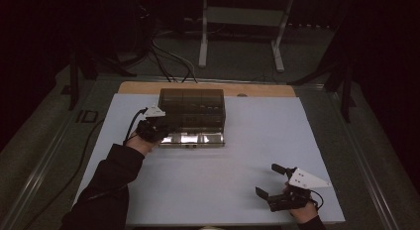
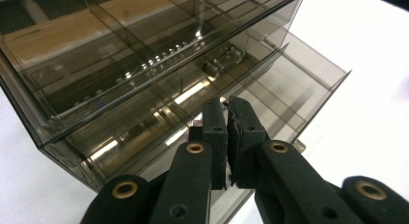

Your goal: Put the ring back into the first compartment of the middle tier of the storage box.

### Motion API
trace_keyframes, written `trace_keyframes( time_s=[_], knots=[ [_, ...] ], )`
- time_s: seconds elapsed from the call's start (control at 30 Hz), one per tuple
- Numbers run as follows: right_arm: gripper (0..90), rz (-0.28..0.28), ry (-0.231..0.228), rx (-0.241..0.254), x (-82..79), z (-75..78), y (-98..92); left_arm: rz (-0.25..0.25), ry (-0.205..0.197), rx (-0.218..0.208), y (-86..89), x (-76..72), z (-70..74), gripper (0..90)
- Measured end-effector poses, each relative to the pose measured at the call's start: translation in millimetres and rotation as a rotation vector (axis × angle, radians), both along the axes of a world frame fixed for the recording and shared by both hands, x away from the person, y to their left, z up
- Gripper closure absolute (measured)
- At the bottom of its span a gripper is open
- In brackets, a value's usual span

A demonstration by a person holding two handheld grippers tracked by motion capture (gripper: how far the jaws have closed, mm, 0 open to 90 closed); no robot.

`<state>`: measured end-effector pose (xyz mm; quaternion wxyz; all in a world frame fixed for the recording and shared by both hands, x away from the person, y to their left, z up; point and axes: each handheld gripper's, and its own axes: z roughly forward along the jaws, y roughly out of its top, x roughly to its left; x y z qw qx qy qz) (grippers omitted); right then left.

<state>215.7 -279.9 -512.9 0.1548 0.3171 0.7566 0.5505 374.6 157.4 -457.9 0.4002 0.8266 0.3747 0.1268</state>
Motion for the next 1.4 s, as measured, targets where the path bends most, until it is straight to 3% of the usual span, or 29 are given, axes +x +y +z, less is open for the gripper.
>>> trace_keyframes(
  time_s=[0.17,0.27,0.47,0.57,0.7,0.93,1.23,1.4],
  knots=[
    [0.0,0.0,0.001,-0.001,0.1,-0.2,0.0,0.022,0.026,-0.004,-0.3,2.5,-6.7,88.5],
    [0.0,0.001,0.001,-0.002,0.2,-0.3,0.1,0.021,0.038,0.021,-2.3,3.7,-10.2,88.5],
    [0.0,0.0,0.003,0.0,0.3,-0.5,0.1,0.066,0.057,0.062,-5.3,8.4,-11.0,87.7],
    [0.0,0.0,0.002,-0.001,0.1,-0.3,-0.1,0.072,0.059,0.052,-5.2,8.7,-7.6,68.0],
    [0.0,-0.001,0.004,0.002,0.1,-0.4,-0.6,0.077,0.05,0.033,-4.5,5.6,-2.8,53.4],
    [0.0,-0.001,0.003,-0.001,0.0,-0.3,-0.1,0.074,0.036,0.016,-0.5,1.2,2.7,45.9],
    [0.0,-0.002,0.005,0.003,0.2,-0.5,-0.4,0.034,0.018,-0.023,1.1,-6.8,9.4,28.8],
    [0.0,-0.003,0.004,0.002,-0.2,-0.3,-0.6,0.028,0.008,-0.037,0.8,-12.5,13.9,24.8]
  ],
)
